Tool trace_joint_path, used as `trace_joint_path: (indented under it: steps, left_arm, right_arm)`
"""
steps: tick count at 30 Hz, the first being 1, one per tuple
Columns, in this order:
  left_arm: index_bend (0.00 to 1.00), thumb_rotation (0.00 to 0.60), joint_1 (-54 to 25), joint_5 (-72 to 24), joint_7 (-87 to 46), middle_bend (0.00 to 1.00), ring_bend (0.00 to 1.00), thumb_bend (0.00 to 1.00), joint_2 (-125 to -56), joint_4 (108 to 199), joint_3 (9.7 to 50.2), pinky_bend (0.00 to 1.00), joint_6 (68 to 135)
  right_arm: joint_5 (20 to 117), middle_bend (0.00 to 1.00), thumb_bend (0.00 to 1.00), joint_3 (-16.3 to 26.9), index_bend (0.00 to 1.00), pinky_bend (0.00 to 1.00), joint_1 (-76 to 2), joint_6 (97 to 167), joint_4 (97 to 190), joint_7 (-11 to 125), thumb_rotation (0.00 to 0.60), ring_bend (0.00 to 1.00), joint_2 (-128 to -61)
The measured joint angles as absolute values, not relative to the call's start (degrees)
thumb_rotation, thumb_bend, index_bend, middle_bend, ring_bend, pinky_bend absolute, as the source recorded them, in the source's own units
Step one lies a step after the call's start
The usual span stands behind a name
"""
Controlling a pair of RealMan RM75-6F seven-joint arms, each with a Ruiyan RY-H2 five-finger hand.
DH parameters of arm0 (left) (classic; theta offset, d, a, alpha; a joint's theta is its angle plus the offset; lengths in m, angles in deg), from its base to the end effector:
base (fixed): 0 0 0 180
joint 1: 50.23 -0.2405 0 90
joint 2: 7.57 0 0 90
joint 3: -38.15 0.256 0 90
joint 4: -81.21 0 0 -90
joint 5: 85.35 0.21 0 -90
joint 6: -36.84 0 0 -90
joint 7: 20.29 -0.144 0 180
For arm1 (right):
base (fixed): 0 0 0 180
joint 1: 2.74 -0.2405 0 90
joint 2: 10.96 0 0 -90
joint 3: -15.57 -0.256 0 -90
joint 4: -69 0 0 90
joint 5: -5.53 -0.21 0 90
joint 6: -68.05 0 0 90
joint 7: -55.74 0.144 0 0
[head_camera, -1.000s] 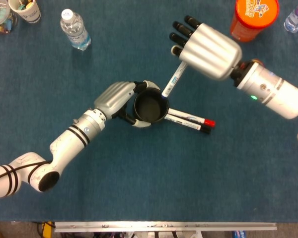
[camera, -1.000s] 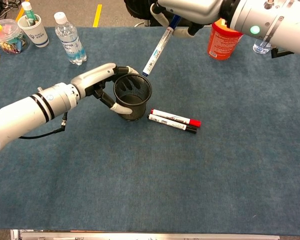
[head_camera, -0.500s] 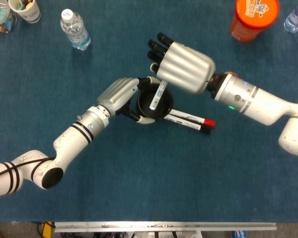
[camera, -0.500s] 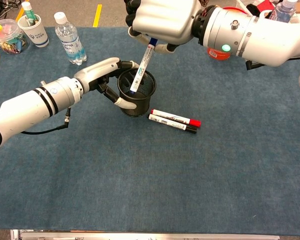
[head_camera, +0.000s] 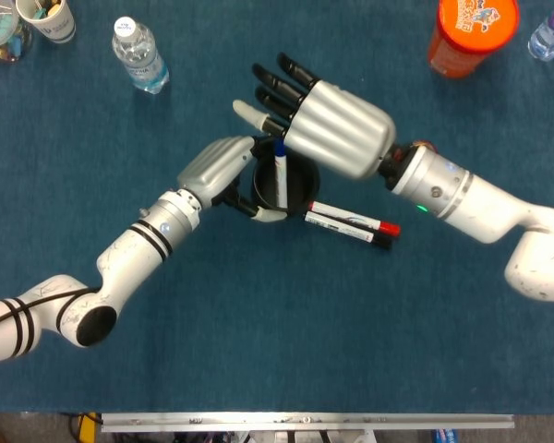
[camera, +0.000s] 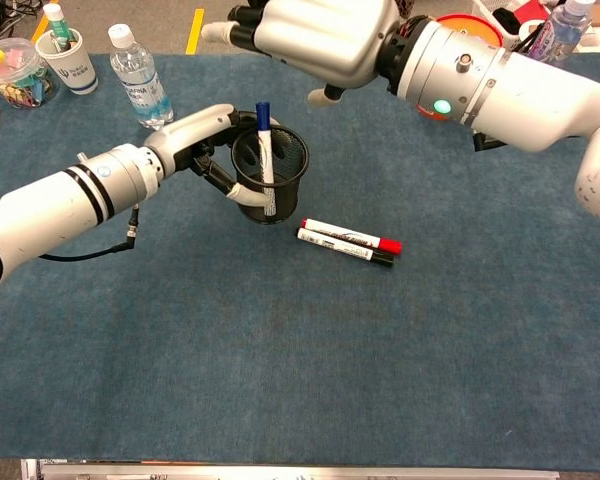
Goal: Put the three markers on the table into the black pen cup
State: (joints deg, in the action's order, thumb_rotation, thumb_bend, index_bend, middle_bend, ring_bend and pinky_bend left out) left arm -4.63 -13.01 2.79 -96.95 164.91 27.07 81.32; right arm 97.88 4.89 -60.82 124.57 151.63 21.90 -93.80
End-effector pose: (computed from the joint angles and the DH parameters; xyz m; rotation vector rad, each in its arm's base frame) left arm -0.1169 0.3387 -0.0393 -1.8332 -1.6604 -1.2433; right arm -0.0230 -0.3608 0.0180 2.1044 0.2346 1.0289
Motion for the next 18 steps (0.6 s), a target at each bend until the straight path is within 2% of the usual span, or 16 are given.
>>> trace_joint_path:
  steps: [3,9,14,18]
  left_arm:
    - [0.27,0.600,-5.0,-12.7,3.5,0.37,0.35,0.15,-96.3,164.9,27.0,0.29,81.8]
    - [0.27,0.600,-6.4,-10.8,4.5,0.37,0.35,0.15,-93.5,165.9,27.7,0.29,83.2]
    - [0.27,0.600,-8.0,-8.7,4.8,0.37,0.35,0.15,-90.4,167.6,28.8,0.29,85.2]
    - [0.27,0.600,-9.7,-7.2,5.0,0.37,0.35,0.15,-88.1,169.7,30.0,0.29,87.1]
  right_arm:
    - [97.5,0.26,0.03,4.7,0.13,0.19,-59.4,126.8,152.4,24.0,0.600,0.10,-93.5]
    - [97.0,0.30,0.03,5.9,0.24,0.22,-55.5,129.4,155.7,31.2,0.600,0.13,-88.3]
    - [97.9,0.31,0.03,10.1,0.27,0.23,-51.4,130.3,159.0,38.9,0.600,0.14,-81.7]
    - [98.9,0.31,0.03,14.3,0.27,0.23,-48.5,129.7,160.7,42.0,0.600,0.14,-78.9]
